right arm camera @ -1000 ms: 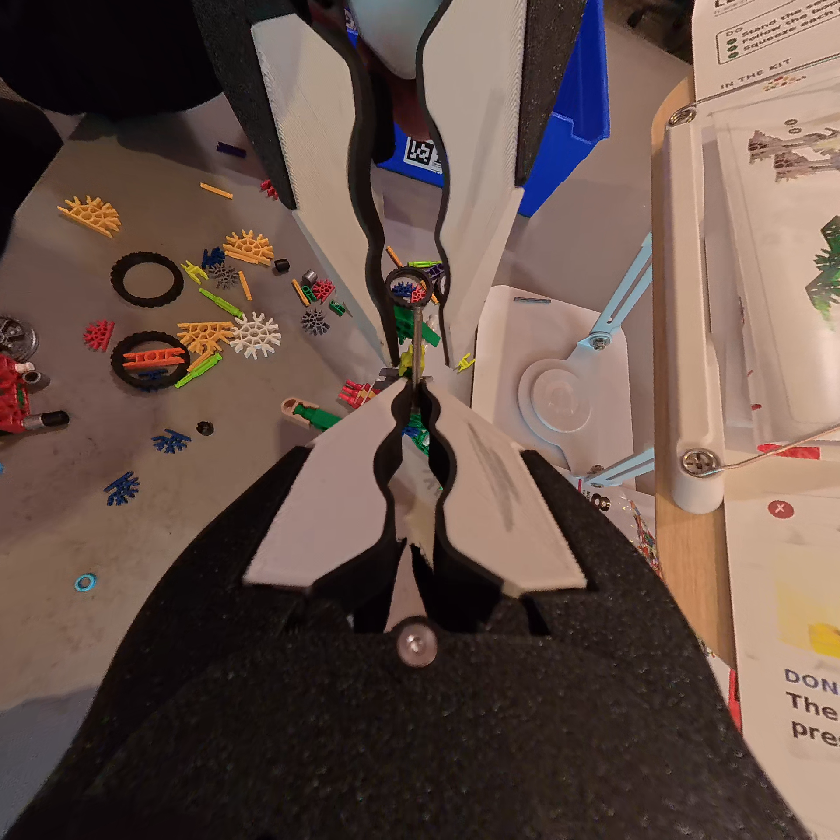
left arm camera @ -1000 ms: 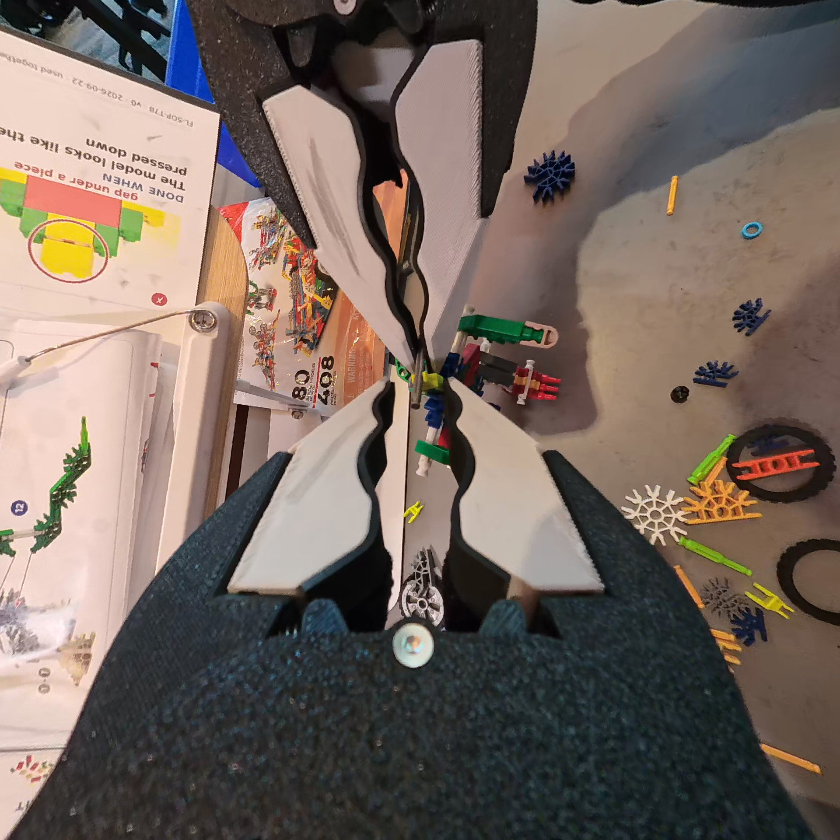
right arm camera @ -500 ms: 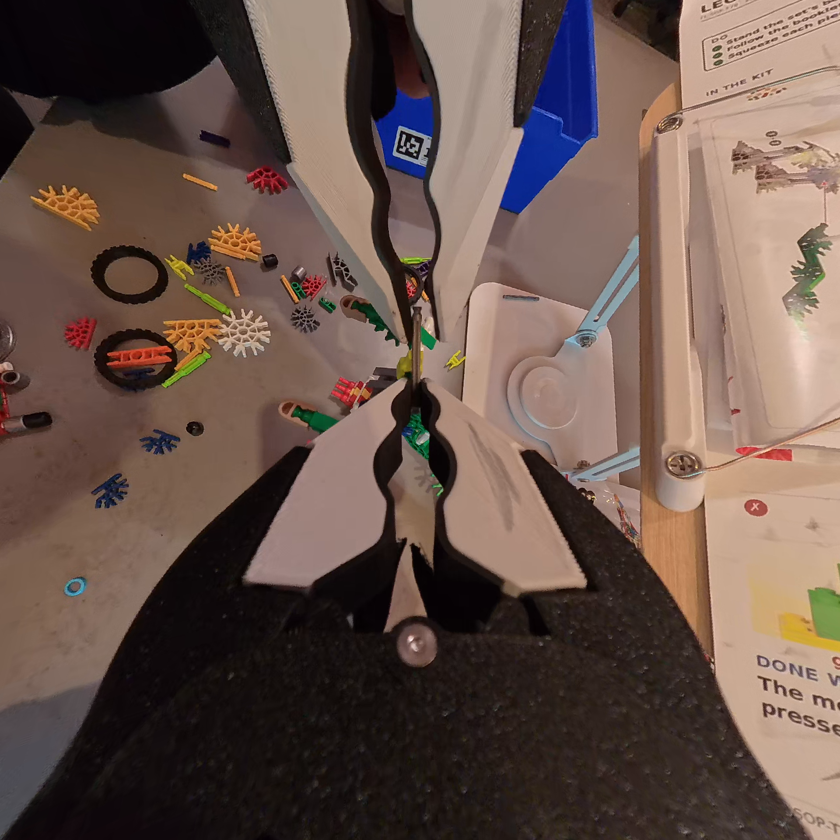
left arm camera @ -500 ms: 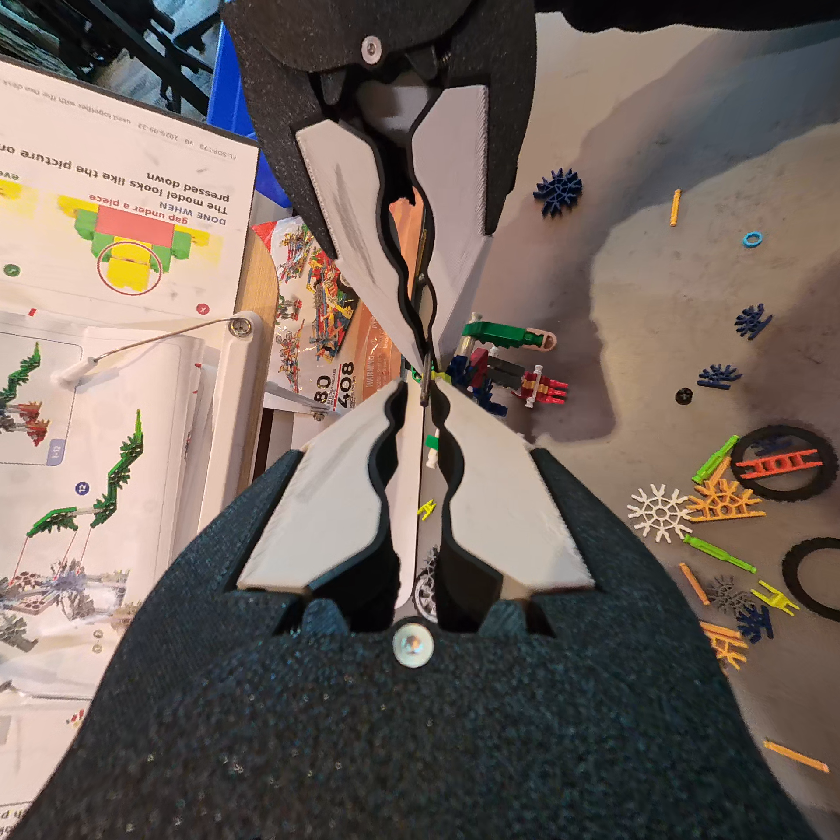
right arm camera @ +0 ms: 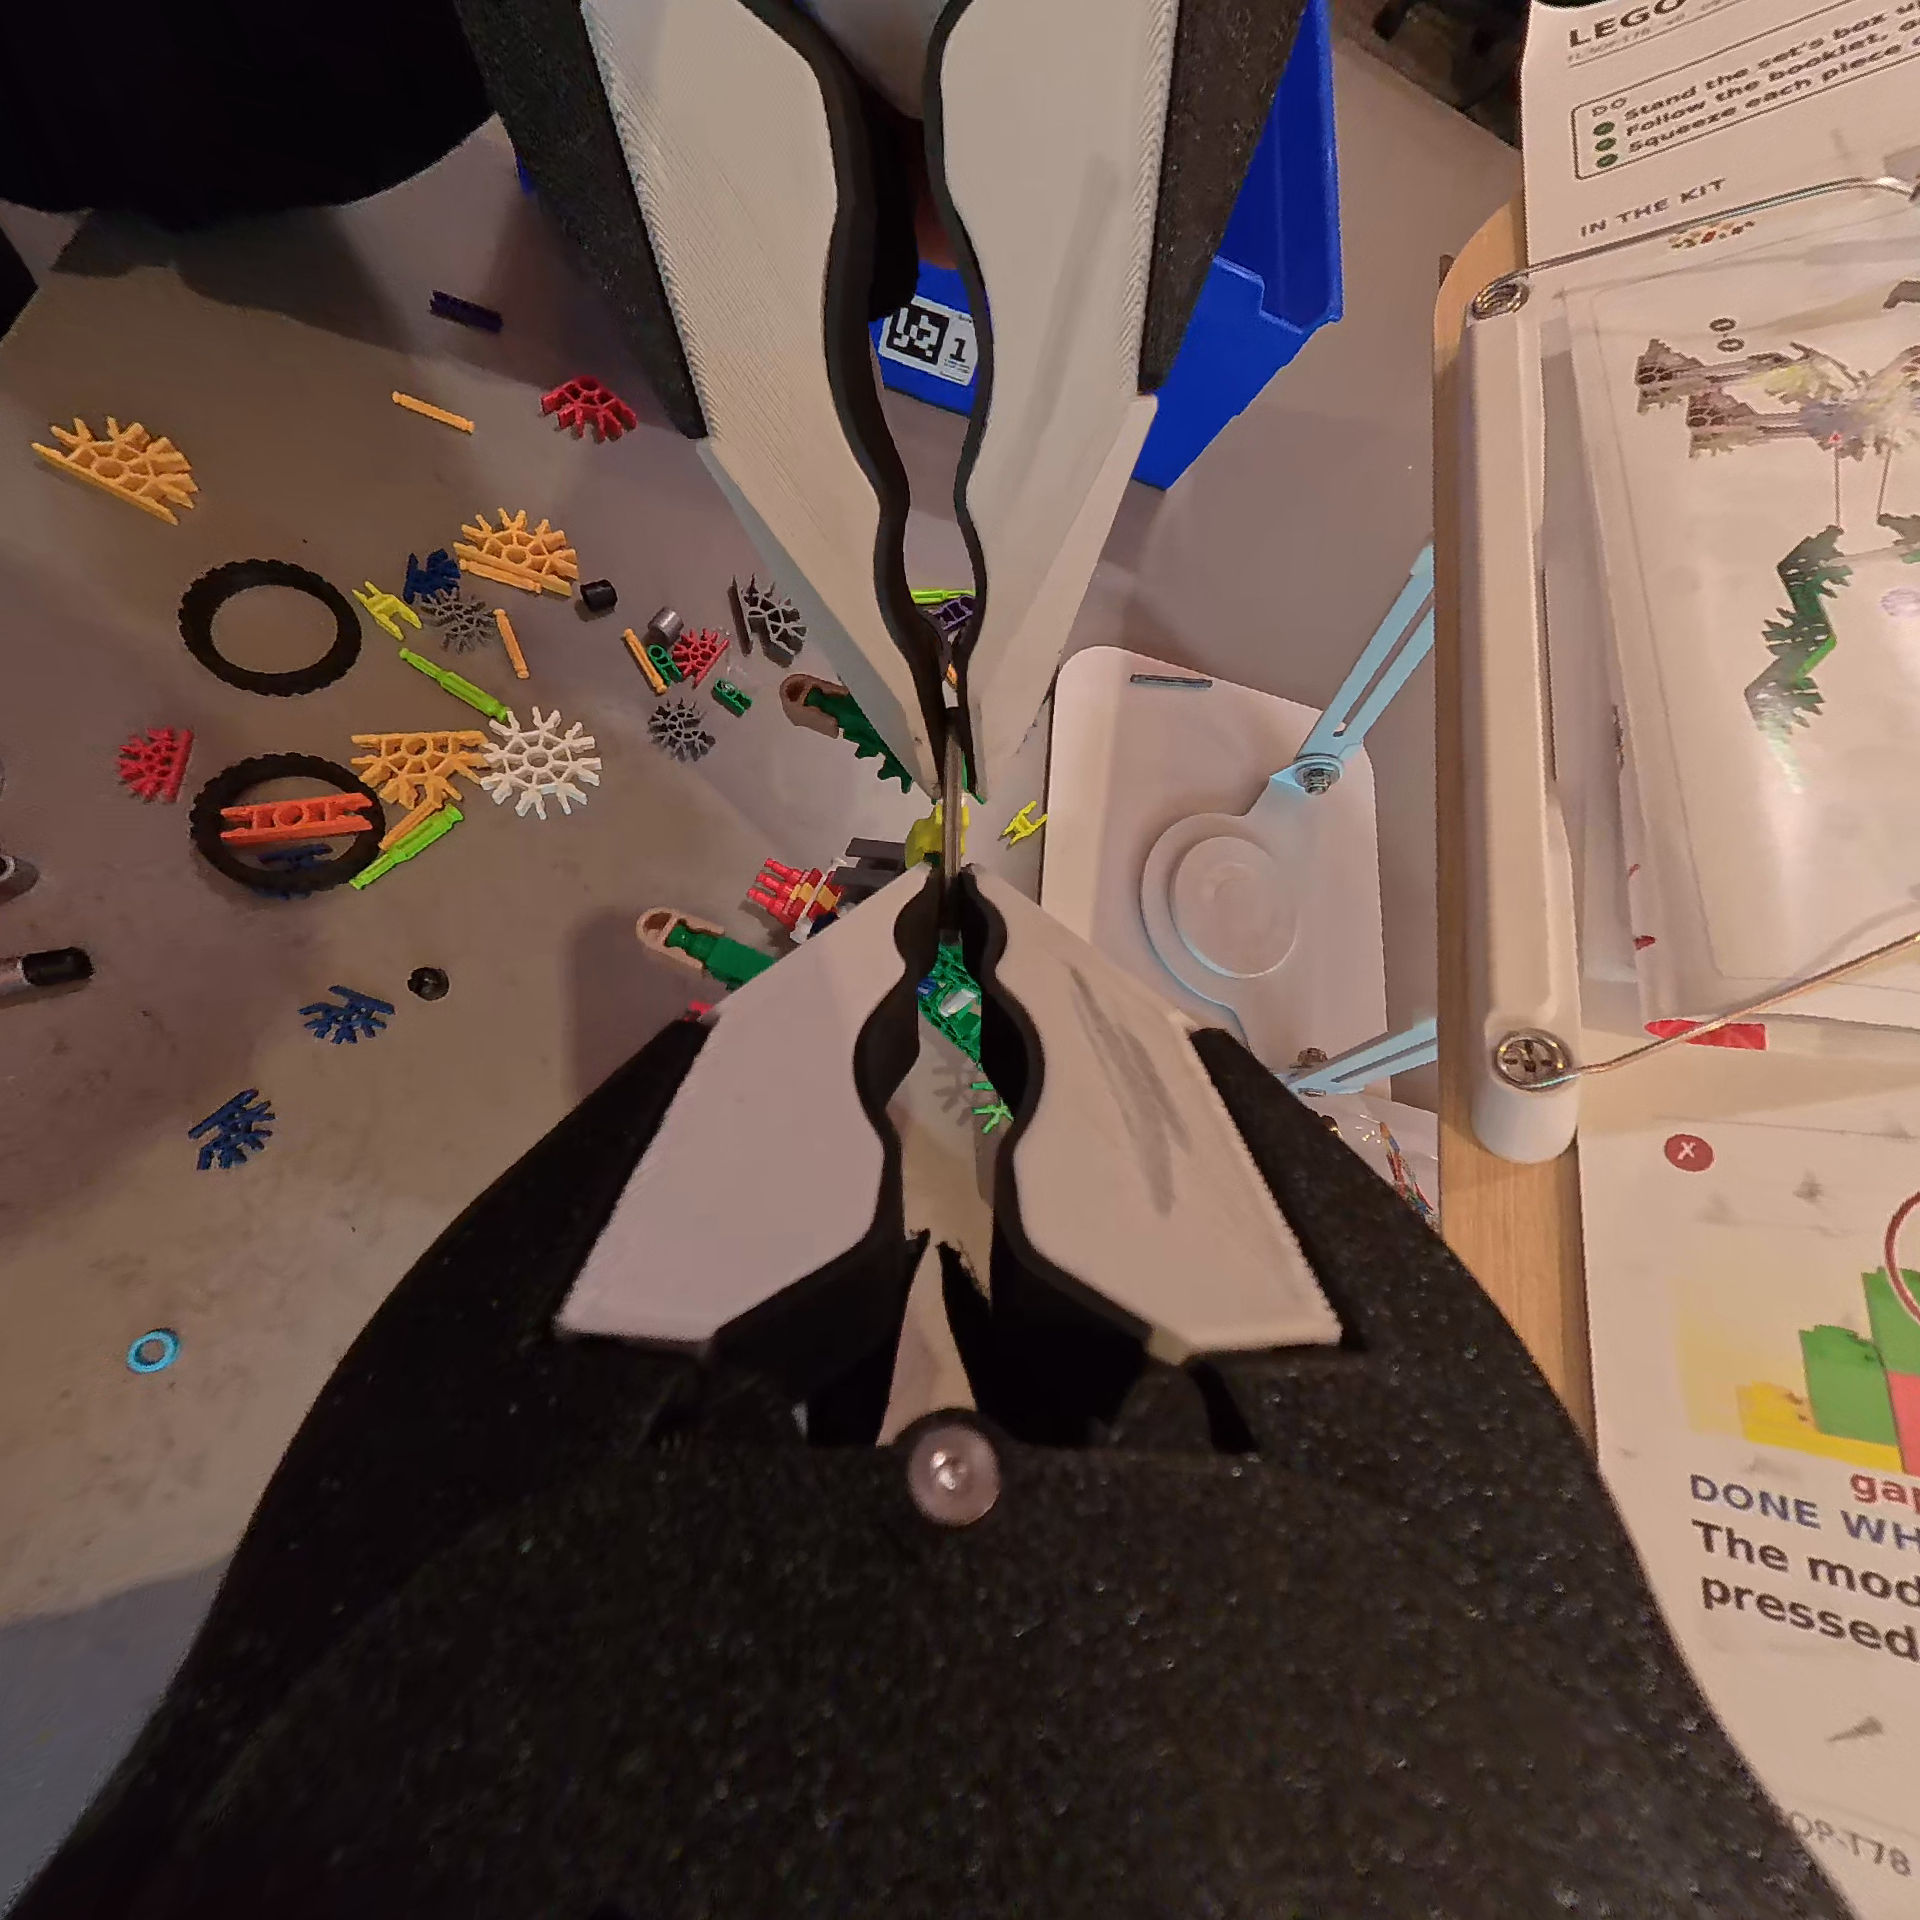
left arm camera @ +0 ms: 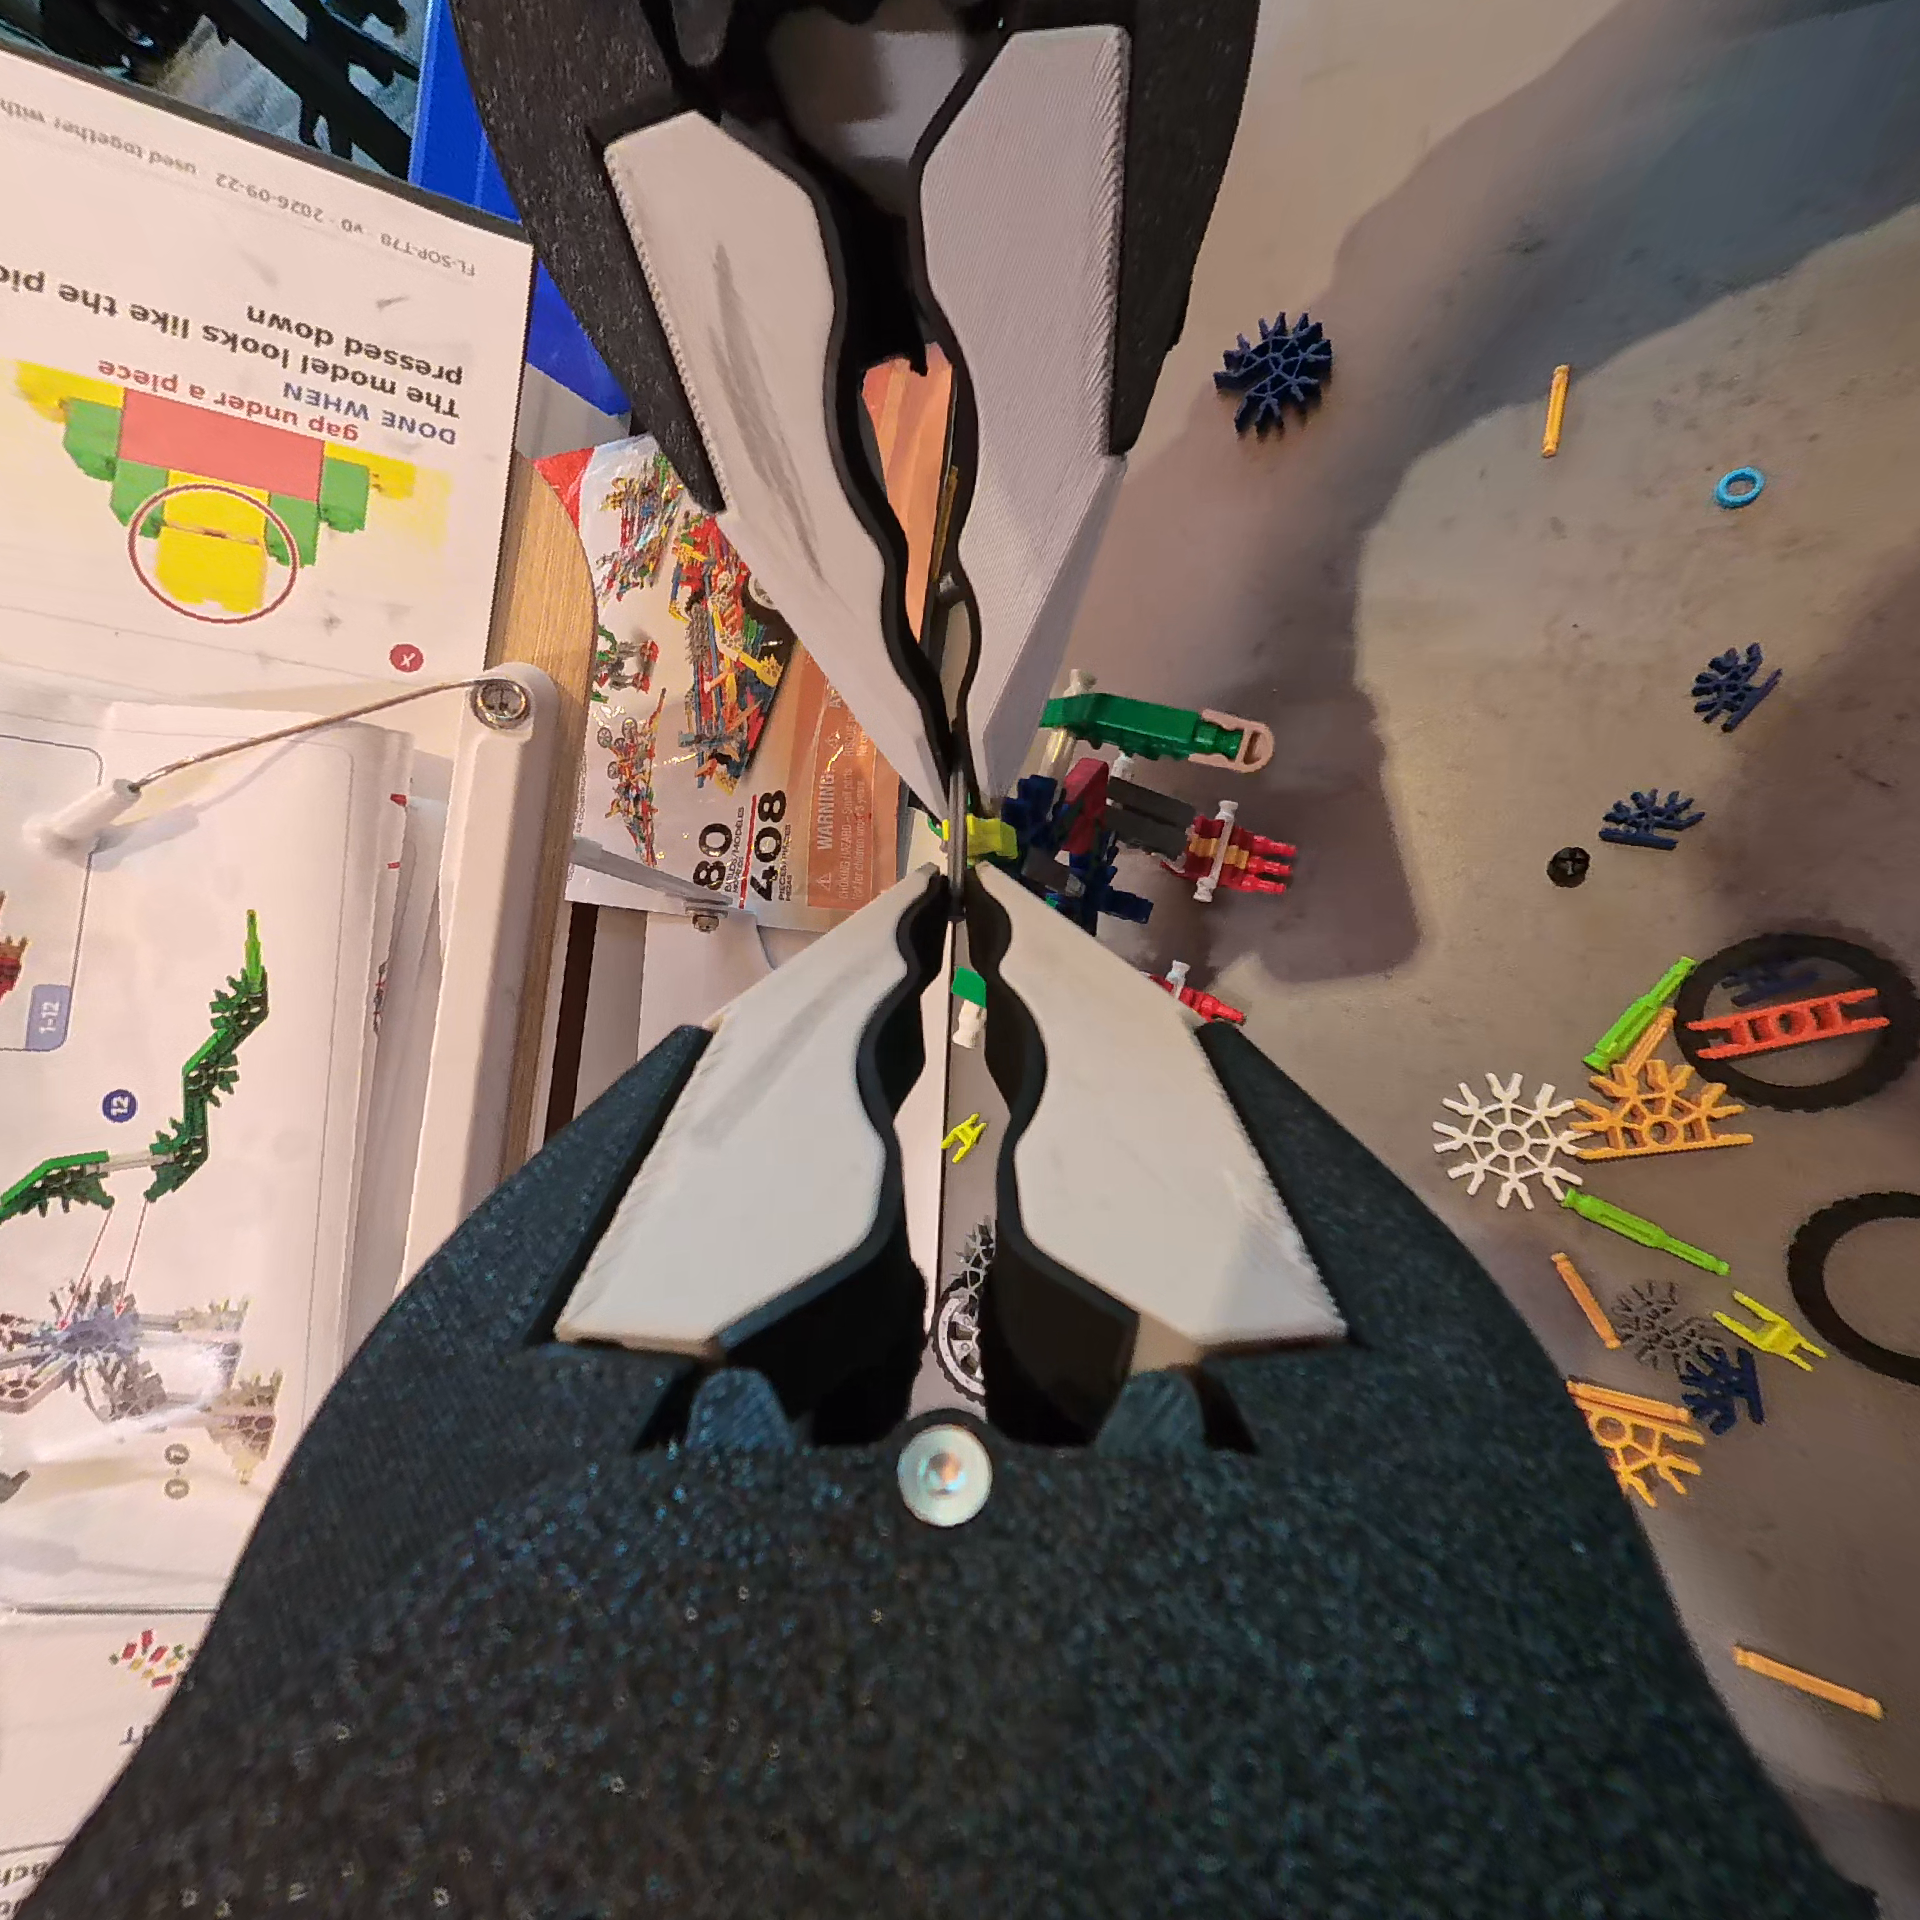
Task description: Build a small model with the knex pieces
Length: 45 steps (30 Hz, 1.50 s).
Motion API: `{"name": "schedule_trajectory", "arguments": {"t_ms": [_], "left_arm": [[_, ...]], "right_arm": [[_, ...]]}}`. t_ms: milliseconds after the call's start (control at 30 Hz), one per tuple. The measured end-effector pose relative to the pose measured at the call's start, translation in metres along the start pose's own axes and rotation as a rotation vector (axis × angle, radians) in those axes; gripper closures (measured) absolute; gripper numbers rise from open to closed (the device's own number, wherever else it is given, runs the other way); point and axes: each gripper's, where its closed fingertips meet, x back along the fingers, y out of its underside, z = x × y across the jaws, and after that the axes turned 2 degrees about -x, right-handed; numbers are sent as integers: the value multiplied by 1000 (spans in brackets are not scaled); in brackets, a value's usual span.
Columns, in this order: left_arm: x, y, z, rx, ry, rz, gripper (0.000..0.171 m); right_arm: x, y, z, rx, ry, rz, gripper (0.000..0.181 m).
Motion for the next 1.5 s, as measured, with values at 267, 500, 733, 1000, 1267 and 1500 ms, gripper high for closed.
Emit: {"name": "schedule_trajectory", "arguments": {"t_ms": [267, 500, 733, 1000, 1267, 1500], "left_arm": [[-4, 2, 1, 2, 4, -14, 171], [-8, 6, 0, -8, -6, -39, 171], [-10, 6, -2, -12, -13, -47, 171], [-13, 4, -2, -19, -22, -51, 171], [-15, 3, -2, -28, -35, -62, 171], [-16, 3, -2, -38, -55, -87, 171]], "right_arm": [[0, -1, 0, 9, 13, -8, 180], [1, -2, 1, 9, 21, -7, 180], [1, -2, 1, 11, 27, -13, 180], [2, 0, 2, 9, 26, -20, 180], [2, 3, 2, 24, 38, -48, 180], [1, 4, 2, 29, 49, -68, 180]]}}
